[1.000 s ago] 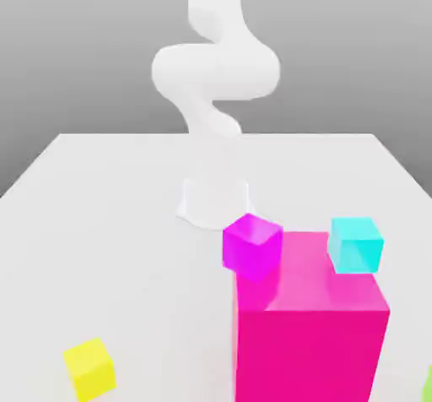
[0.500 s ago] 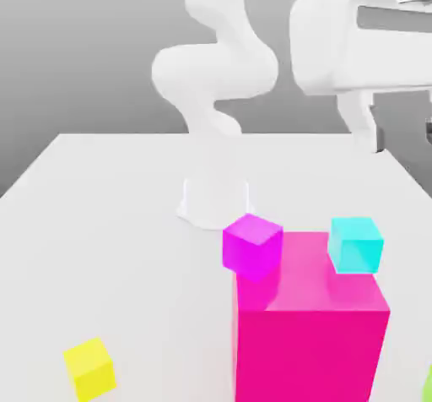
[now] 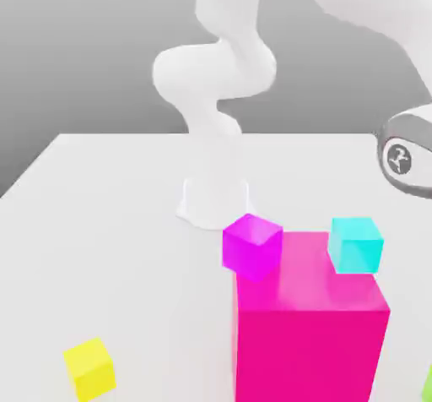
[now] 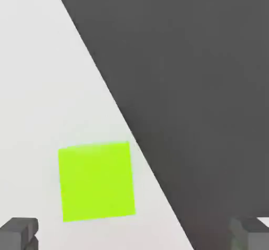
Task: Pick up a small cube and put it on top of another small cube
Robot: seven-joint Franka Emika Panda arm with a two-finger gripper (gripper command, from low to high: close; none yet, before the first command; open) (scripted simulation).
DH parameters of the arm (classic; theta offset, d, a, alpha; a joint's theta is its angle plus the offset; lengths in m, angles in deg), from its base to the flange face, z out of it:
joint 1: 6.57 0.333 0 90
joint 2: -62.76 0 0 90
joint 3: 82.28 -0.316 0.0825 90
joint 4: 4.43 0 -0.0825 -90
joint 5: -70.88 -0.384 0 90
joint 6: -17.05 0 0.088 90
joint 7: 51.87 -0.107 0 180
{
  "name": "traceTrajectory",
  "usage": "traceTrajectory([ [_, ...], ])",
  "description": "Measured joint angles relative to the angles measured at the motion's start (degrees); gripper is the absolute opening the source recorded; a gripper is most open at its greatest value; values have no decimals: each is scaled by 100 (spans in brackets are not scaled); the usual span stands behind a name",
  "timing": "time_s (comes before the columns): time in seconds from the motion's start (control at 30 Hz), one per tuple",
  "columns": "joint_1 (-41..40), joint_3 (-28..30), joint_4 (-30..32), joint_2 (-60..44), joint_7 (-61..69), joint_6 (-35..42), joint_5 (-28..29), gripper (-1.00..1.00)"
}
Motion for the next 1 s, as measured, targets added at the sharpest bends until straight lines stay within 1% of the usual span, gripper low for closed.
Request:
traceTrajectory([
  [0.1, 105, 100, -137, -623, -54, -438, 135, 0],
  [0.13, 122, 120, -160, -727, -66, -516, 155, -100],
  [0.33, 130, 129, -172, -779, -63, -547, 154, -100],
  [0.4, 103, 89, -121, -560, -34, -382, 114, -100],
  [0.5, 90, 20, -29, -28, 21, 85, 45, -100],
  [0.73, 273, 186, -16, 1314, 451, 1807, 677, -100],
  [0.87, 186, 315, 96, 2140, 938, 2660, 930, -100],
  [1.0, -286, 538, 438, 2877, 1912, 2951, 625, -100],
])
